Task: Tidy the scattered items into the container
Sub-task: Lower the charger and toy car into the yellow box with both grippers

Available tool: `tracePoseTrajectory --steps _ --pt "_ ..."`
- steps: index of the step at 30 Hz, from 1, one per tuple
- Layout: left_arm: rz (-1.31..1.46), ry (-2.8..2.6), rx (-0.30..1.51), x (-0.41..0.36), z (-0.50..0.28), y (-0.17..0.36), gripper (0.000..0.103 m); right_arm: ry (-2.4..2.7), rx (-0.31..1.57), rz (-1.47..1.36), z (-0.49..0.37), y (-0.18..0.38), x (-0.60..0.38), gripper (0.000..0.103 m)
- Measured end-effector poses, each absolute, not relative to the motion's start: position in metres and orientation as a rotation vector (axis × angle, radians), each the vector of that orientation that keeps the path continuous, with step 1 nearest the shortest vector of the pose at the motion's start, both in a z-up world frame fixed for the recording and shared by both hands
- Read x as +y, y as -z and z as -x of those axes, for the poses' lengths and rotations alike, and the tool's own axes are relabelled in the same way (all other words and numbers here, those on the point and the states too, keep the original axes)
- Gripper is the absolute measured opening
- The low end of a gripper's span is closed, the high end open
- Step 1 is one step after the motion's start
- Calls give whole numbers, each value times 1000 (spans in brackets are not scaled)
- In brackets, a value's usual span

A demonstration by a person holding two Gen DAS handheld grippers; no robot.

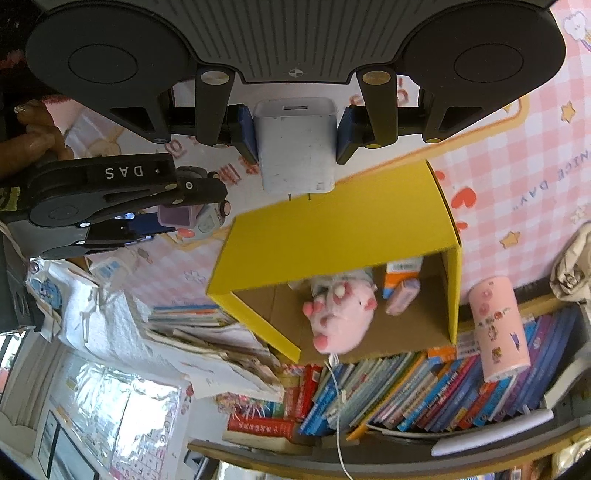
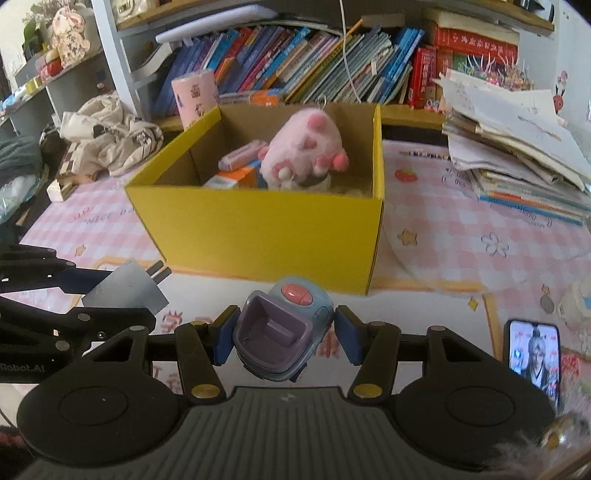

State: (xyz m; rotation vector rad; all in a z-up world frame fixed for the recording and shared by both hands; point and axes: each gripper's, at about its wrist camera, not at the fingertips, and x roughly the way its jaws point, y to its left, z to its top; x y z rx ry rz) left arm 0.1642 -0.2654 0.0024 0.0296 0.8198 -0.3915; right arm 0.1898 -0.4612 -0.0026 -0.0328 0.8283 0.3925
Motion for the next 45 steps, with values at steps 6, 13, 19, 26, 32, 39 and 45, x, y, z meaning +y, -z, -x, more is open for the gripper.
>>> tracePoseTrajectory --steps 6,13,19,26,32,39,45 --pt "-38 377 754 -267 -173 -21 42 -409 756 28 -203 -17 -462 54" --pt "-37 384 698 -271 -189 -36 42 -433 683 28 -220 -41 -461 54" --pt "-26 381 661 -273 -203 -44 42 -436 648 29 -236 -50 -459 54" --pt "-8 345 616 -266 -226 -53 43 -454 603 41 -260 -58 -451 54" --pt "-28 271 636 -255 -268 -39 42 -443 635 83 -299 -42 -435 54" --pt "-65 252 723 -255 -303 -10 42 -449 727 186 -329 -8 -415 54" --pt "-97 262 796 -256 -318 11 42 -455 799 249 -344 12 -409 54"
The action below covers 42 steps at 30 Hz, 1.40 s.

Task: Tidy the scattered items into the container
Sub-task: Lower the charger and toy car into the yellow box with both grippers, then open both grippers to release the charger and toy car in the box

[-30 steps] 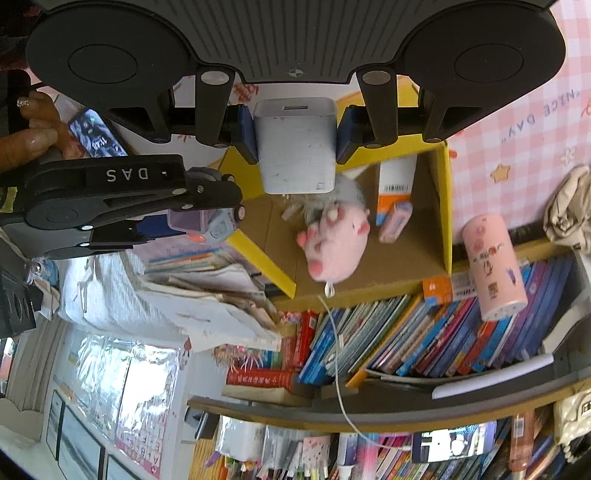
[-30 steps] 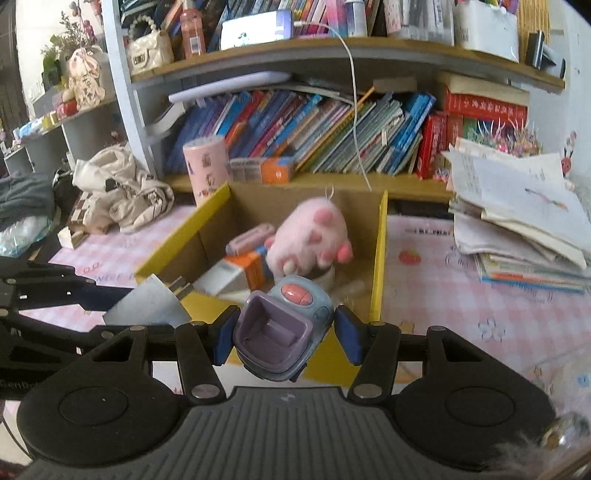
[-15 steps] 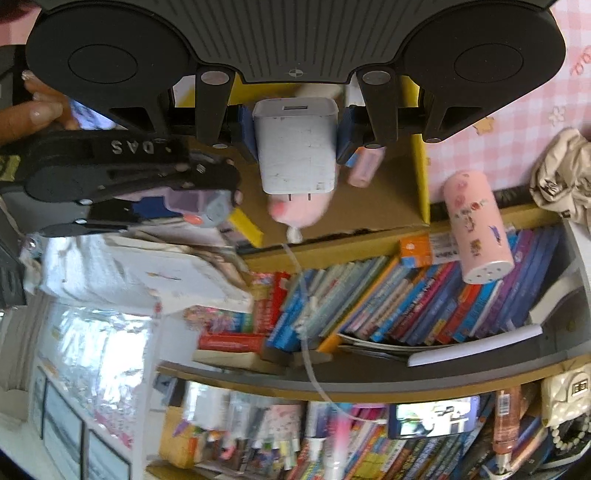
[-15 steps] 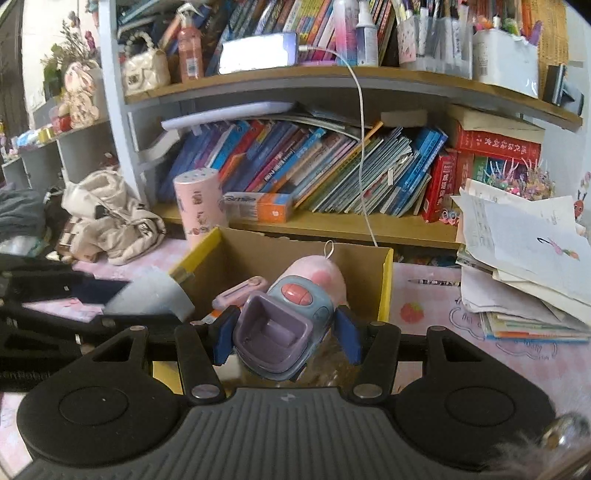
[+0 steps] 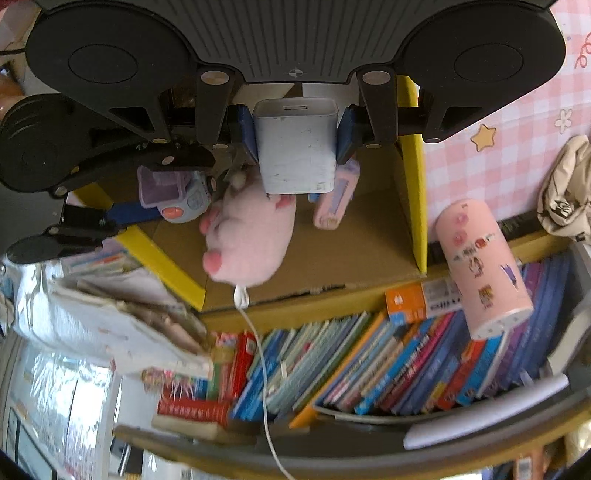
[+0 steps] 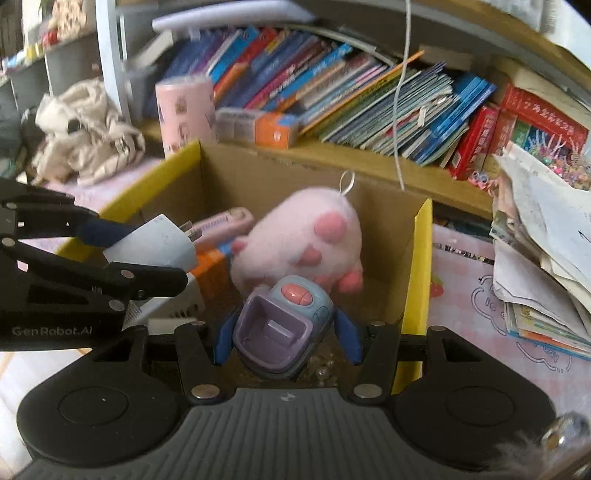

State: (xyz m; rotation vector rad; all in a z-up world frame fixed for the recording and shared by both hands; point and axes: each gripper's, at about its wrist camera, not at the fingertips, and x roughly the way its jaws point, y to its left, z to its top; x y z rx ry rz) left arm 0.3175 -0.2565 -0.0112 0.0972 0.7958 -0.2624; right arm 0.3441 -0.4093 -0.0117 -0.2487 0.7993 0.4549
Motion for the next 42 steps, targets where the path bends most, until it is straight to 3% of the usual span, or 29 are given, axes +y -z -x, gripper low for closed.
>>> tracePoseTrajectory --steps 14,17,21,29,42 --pt "-212 261 794 -267 -322 21 42 -441 790 358 -348 20 -401 55" --pt "-196 249 795 -265 -321 20 46 -432 787 352 -348 19 -402 56" --pt "-198 221 769 -262 -314 14 65 -418 780 322 -345 14 -408 62" --pt "-209 207 695 -268 -291 -6 72 -397 720 237 -329 -5 -422 65" --pt "-175 173 585 -273 -241 -36 75 -373 613 115 -286 -39 -440 70"
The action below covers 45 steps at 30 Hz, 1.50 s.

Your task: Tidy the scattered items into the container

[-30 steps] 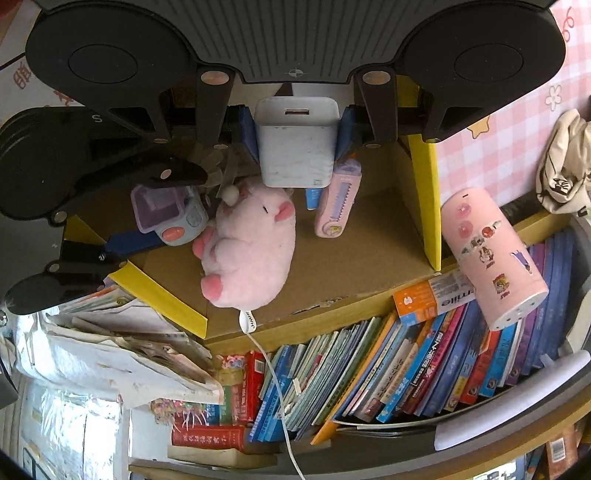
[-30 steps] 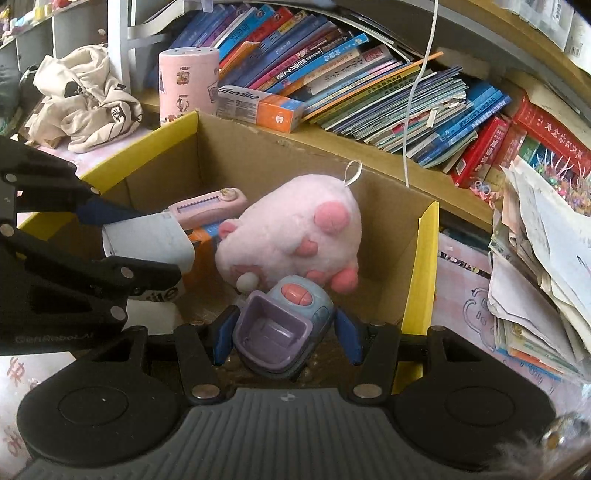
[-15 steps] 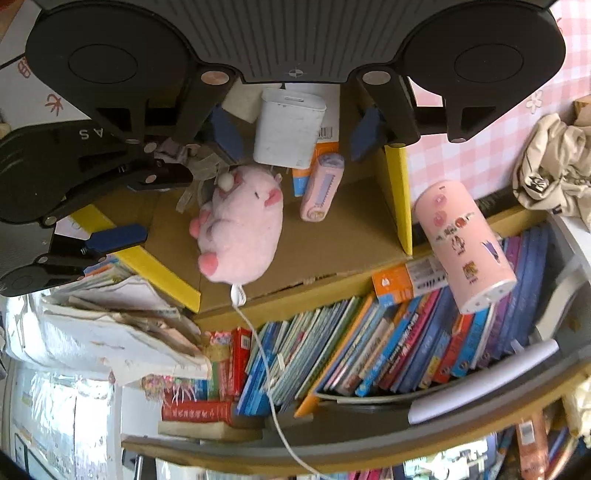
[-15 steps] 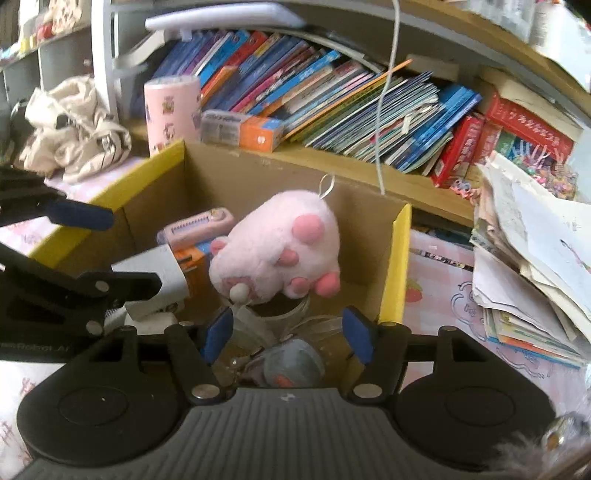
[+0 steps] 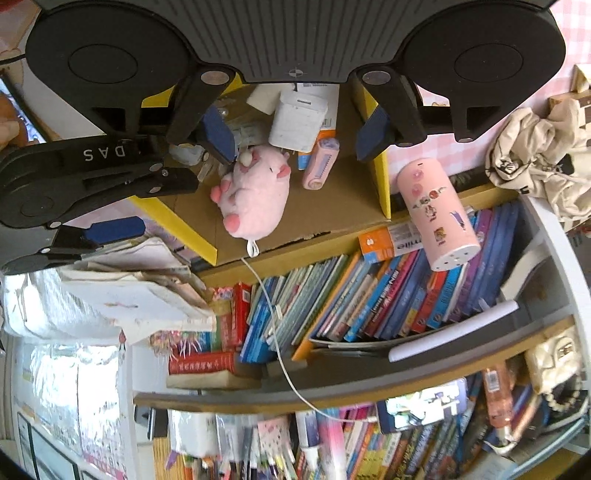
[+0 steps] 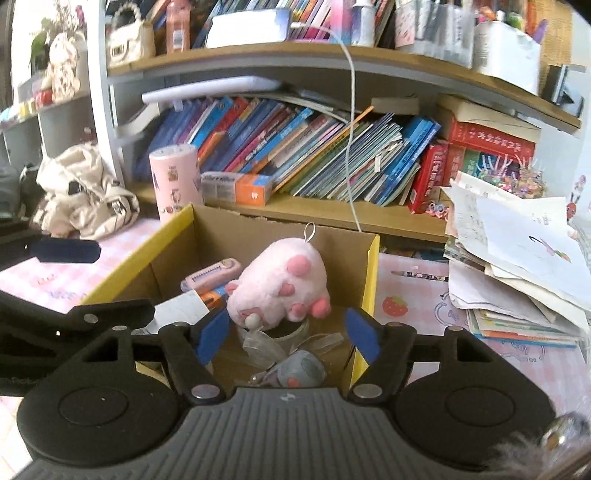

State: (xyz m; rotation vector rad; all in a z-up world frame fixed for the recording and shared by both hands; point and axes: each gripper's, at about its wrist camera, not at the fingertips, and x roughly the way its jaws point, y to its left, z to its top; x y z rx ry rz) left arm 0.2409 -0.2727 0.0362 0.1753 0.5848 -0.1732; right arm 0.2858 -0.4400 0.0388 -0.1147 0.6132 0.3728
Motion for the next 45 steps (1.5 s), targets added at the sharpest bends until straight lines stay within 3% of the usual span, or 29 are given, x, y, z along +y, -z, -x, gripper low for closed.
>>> tracePoseTrajectory --steps 23,34,43,45 --pt "-68 246 683 -233 -162 -3 85 -187 723 37 -189 -12 -415 73" --pt "-58 205 706 -187 -121 -1 86 -126 722 24 -140 -8 -378 86" --pt "-87 156 698 -157 -91 -2 91 -87 720 46 -110 -1 -349 88" --pt "-82 147 702 -150 -87 -1 91 -84 720 48 -105 0 -342 93"
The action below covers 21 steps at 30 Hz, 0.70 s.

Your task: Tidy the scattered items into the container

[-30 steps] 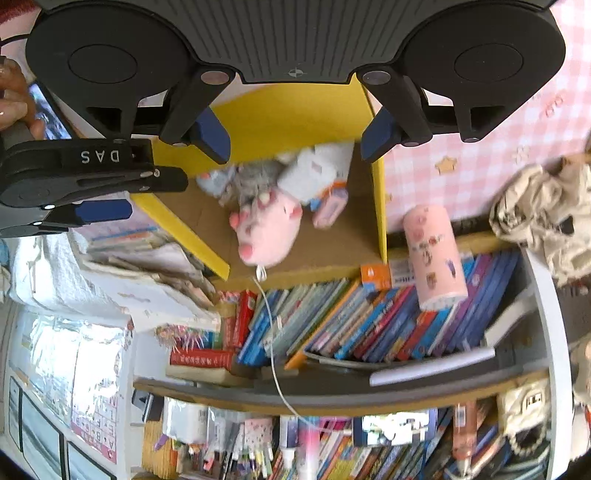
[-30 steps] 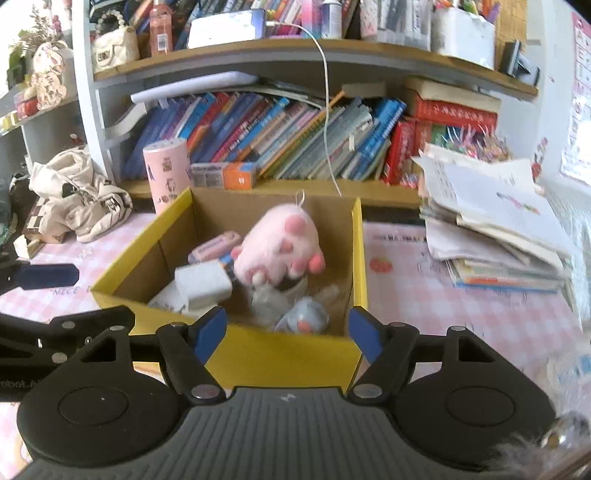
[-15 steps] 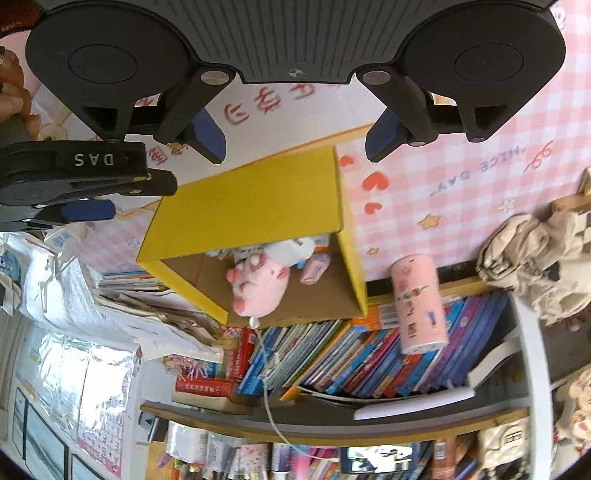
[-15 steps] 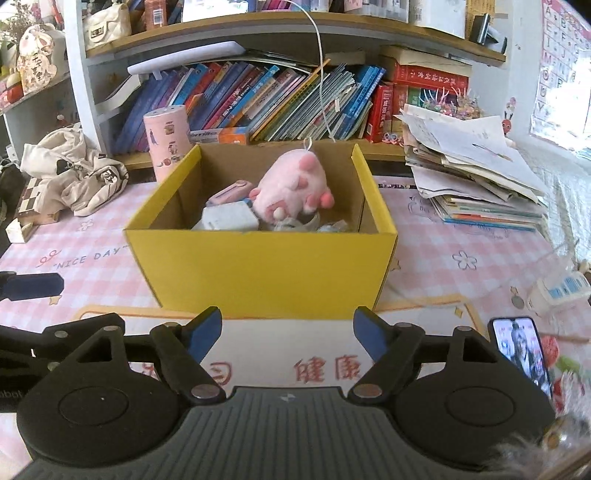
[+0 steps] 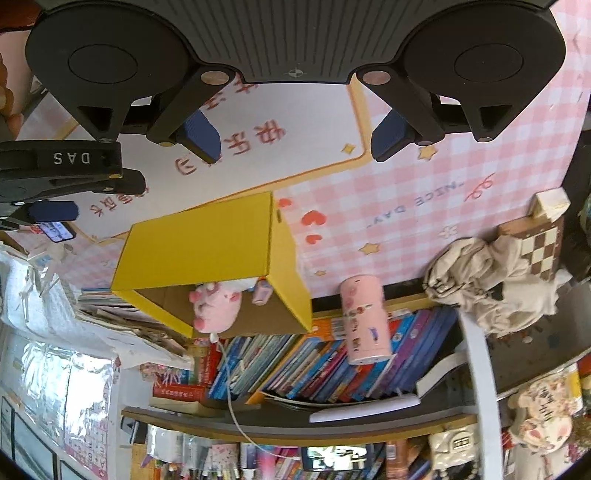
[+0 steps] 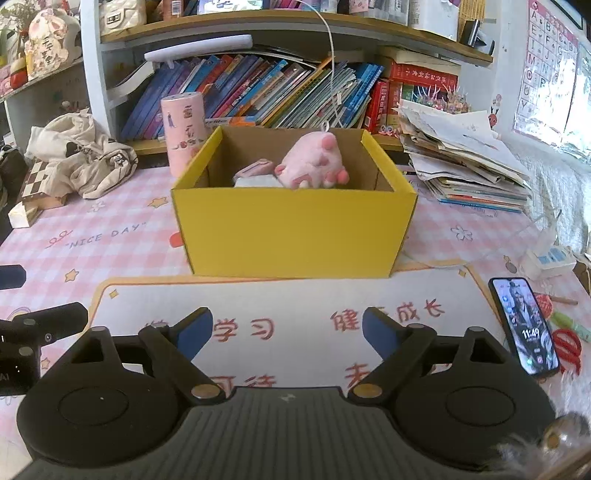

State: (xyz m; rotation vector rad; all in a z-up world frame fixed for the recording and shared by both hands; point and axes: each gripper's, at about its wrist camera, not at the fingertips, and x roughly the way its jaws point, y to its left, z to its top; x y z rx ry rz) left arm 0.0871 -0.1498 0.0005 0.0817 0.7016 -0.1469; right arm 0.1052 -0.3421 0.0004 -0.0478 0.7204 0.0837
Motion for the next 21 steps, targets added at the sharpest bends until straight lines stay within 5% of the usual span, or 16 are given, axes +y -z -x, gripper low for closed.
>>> tracePoseTrajectory --steps 21 --pt "-36 120 705 -105 -64 0 99 -64 718 110 -76 -6 -293 103"
